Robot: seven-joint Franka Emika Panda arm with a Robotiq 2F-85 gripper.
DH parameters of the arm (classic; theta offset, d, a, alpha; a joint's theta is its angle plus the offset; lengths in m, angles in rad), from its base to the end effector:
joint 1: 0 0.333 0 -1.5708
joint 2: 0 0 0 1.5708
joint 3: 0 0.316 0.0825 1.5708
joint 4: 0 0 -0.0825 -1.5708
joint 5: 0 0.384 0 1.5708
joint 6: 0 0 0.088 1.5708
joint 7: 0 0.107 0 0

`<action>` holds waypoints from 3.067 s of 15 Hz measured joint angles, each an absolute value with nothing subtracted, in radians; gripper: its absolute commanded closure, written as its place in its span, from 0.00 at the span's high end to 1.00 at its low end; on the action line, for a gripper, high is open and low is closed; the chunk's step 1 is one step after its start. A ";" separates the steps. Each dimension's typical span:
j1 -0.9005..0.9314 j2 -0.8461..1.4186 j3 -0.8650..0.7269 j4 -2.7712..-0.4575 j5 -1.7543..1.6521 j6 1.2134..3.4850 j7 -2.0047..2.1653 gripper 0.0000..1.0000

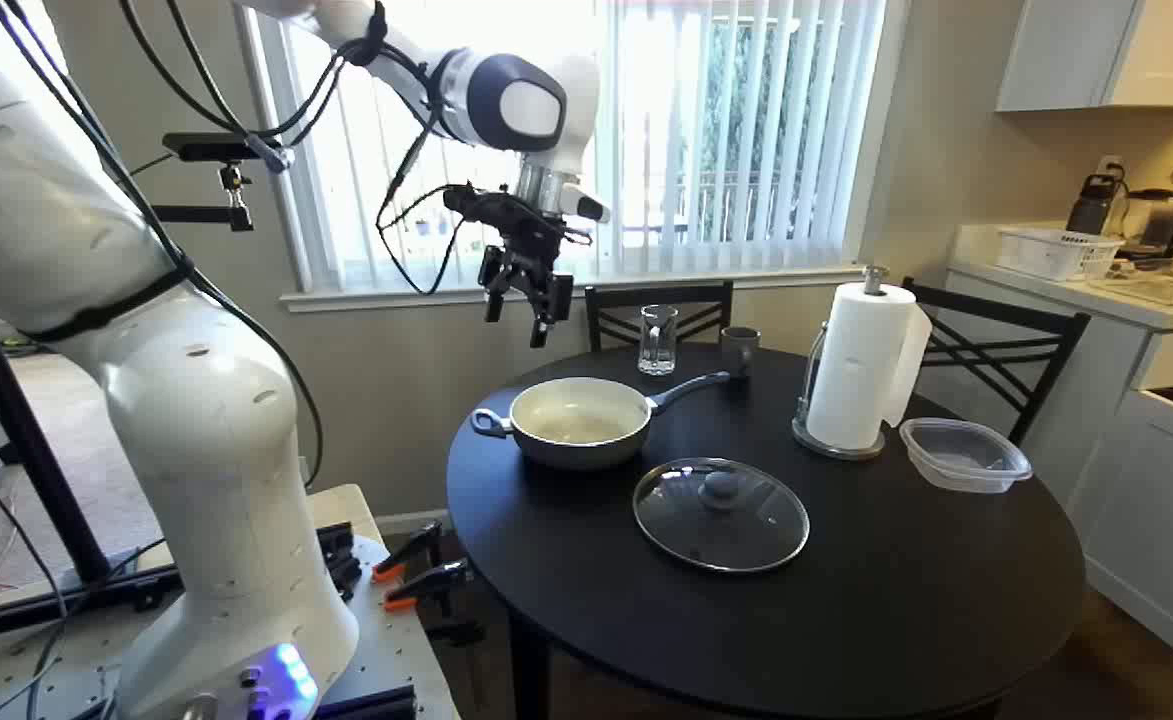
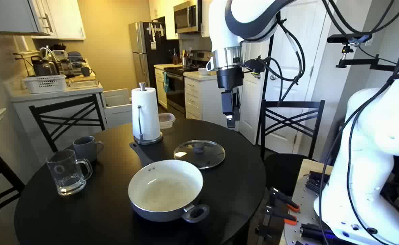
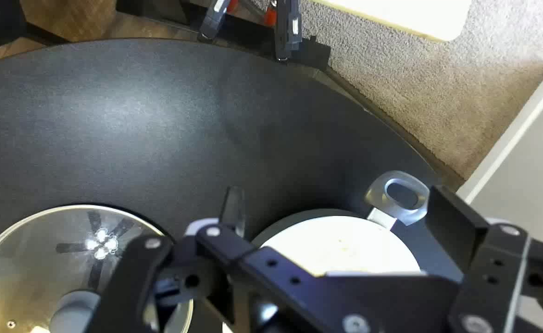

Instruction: Put the lid on the pot

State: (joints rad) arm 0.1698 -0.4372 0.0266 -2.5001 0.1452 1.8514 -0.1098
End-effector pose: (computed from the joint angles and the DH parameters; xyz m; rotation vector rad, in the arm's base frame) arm 0.3728 0.0858 0.4229 -2.9866 -0.3714 0.3265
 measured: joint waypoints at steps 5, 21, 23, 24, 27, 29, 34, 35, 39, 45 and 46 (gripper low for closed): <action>0.170 -0.437 0.027 -2.500 0.145 1.851 -0.110 1.00; -0.030 -0.161 -0.055 -2.500 -0.100 2.210 -0.072 1.00; -0.030 -0.108 -0.054 -2.486 -0.102 2.268 -0.072 1.00; -0.030 -0.086 -0.054 -2.477 -0.102 2.292 -0.072 1.00; -0.032 -0.027 -0.055 -2.444 -0.126 2.351 -0.072 1.00; -0.037 0.005 -0.058 -2.417 -0.143 2.356 -0.069 1.00; -0.038 0.024 -0.061 -2.398 -0.145 2.356 -0.069 1.00; -0.038 0.024 -0.061 -2.398 -0.145 2.356 -0.069 1.00; -0.038 0.030 -0.062 -2.393 -0.145 2.361 -0.069 1.00; -0.067 0.169 -0.099 -2.335 -0.142 2.507 -0.068 1.00; -0.077 0.206 -0.103 -2.323 -0.139 2.557 -0.068 1.00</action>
